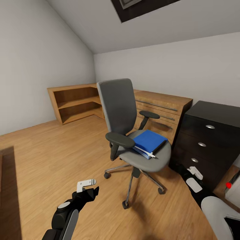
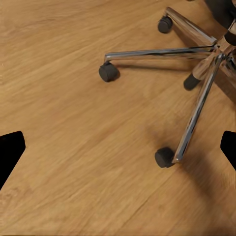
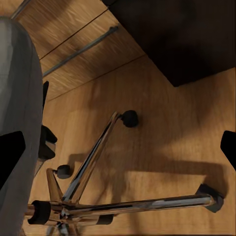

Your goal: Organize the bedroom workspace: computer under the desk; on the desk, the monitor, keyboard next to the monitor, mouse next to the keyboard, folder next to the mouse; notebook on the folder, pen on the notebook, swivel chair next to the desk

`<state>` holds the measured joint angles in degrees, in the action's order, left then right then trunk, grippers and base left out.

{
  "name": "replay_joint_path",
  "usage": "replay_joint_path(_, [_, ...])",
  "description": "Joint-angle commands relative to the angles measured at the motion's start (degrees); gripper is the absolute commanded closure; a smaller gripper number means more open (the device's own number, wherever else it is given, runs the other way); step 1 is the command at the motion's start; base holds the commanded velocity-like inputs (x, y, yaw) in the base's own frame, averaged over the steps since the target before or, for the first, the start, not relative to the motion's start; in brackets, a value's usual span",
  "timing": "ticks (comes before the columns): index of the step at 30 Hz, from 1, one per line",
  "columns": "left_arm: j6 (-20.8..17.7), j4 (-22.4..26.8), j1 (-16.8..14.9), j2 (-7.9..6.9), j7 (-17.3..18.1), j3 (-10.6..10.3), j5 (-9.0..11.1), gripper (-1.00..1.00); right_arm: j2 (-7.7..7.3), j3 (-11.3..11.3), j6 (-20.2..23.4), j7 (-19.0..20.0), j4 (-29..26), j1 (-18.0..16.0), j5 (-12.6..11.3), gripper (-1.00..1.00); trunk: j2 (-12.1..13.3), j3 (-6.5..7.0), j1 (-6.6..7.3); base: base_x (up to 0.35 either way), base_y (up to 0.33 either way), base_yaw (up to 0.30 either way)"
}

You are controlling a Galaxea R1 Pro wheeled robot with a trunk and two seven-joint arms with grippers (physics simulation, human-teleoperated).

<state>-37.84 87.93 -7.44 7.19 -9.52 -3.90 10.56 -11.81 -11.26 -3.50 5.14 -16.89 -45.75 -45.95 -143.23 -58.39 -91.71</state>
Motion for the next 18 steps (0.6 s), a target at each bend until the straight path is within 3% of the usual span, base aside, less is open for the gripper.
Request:
replay_joint_path(1, [-0.2, 0.1, 0.0, 0.0, -0.5, -0.1, 0.6, -1.0, 0.05, -0.1, -0.2, 0.4, 0.1, 0.0, -0.6, -1.0, 0.0, -0.05, 0.01, 0.0, 0.0, 0.173])
replay_joint_path(18, [-0.2, 0.1, 0.0, -0.01, -0.6, -0.1, 0.5, -1.0, 0.23, -0.1, -0.4, 0.4, 0.1, 0.0, -0.5, -1.0, 0.0, -0.05, 0.01, 0.0, 0.0, 0.264])
